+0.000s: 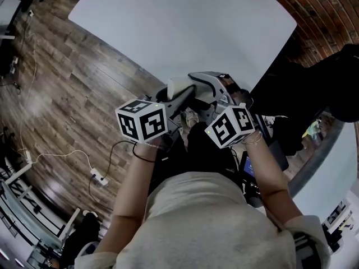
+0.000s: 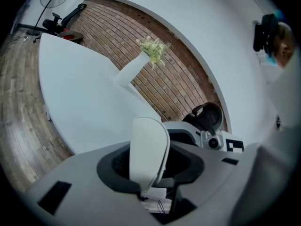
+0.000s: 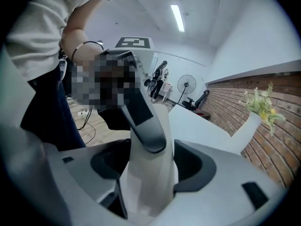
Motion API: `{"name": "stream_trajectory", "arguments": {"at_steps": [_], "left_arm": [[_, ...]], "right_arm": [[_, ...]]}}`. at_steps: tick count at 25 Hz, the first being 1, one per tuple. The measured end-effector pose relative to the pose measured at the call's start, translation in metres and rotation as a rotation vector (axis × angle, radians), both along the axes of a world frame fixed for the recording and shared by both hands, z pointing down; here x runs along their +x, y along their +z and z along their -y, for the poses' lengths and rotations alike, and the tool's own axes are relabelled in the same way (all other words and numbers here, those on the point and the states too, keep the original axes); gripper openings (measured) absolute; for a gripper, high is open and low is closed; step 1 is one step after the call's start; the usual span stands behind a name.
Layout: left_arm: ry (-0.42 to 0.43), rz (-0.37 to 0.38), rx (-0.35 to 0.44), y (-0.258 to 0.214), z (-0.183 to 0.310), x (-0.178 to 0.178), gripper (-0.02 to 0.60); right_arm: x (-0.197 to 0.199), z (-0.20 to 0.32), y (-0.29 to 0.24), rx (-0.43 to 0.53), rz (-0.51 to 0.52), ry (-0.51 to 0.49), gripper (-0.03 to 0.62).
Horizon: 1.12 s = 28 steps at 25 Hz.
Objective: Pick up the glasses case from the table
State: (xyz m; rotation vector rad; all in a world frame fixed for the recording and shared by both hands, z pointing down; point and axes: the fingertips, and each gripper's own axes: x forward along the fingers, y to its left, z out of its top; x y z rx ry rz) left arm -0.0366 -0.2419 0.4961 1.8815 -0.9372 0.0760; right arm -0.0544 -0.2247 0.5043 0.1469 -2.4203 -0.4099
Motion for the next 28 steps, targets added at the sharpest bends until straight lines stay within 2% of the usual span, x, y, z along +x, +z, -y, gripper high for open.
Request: {"name": "stream_trajectory", "arguments": {"at_steps": [7, 11, 17, 19, 21, 23, 28], "left_arm": [[-0.022, 0.015, 0.038, -0.020, 0.003, -0.010, 0.156], [-0.053, -0.009, 0.074, -0.036, 0.009, -0.017, 0.156], [-0.070, 0.017, 0.126, -0.062, 0.005, -0.023, 0.156], [-0.075, 0.019, 0.140, -0.070, 0.002, -0.027, 0.156], [-0.083, 0.024, 0.156, -0.075, 0.000, -0.032, 0.156], [-0.092, 0.030, 0.173, -0.079, -0.002, -0.035, 0.156], [-0.100, 0.021, 0.215, -0.096, -0.007, -0.035, 0.155]], "right_arm": [[0.003, 0.002, -0.021, 0.026, 0.035, 0.096, 0.272], [0.009, 0.008, -0.036, -0.003, 0.083, 0.157, 0.264], [0.026, 0.006, -0.057, -0.059, 0.121, 0.230, 0.250], [0.033, 0.009, -0.063, -0.066, 0.120, 0.293, 0.231], [0.042, 0.014, -0.063, -0.073, 0.109, 0.381, 0.164], [0.050, 0.017, -0.064, -0.107, 0.123, 0.452, 0.141], [0.061, 0.020, -0.083, -0.251, 0.273, 0.586, 0.079]]}}
